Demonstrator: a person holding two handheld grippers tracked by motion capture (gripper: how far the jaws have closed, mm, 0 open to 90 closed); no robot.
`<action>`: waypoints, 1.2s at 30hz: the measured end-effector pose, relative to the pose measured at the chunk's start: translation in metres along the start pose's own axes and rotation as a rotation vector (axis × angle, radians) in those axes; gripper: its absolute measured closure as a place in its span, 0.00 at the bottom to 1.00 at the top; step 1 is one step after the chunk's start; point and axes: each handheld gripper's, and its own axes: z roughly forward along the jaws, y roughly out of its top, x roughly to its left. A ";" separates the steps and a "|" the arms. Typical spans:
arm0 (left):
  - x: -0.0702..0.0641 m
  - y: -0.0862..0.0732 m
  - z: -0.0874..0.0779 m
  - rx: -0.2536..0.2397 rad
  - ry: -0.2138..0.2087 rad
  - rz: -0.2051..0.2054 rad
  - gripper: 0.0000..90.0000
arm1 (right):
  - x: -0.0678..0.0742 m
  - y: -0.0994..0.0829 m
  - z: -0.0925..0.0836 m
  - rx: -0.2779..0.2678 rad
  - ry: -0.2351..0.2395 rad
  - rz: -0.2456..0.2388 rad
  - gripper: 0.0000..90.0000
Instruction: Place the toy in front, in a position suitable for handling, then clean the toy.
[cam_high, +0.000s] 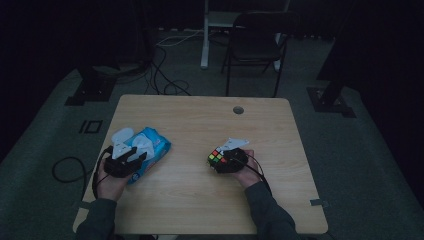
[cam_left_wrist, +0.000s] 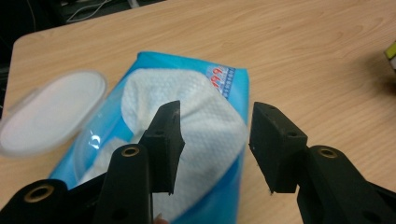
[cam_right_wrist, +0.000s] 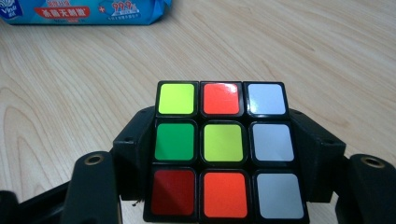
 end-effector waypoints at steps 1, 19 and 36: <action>0.001 0.001 0.002 0.003 0.000 0.006 0.60 | 0.000 -0.001 0.000 0.002 0.000 0.002 0.38; 0.014 0.012 0.041 0.055 0.030 0.076 0.59 | -0.001 -0.006 -0.002 0.010 -0.009 0.000 0.38; 0.014 0.018 0.047 0.101 0.022 0.048 0.96 | -0.004 -0.009 -0.004 0.006 -0.020 0.013 0.38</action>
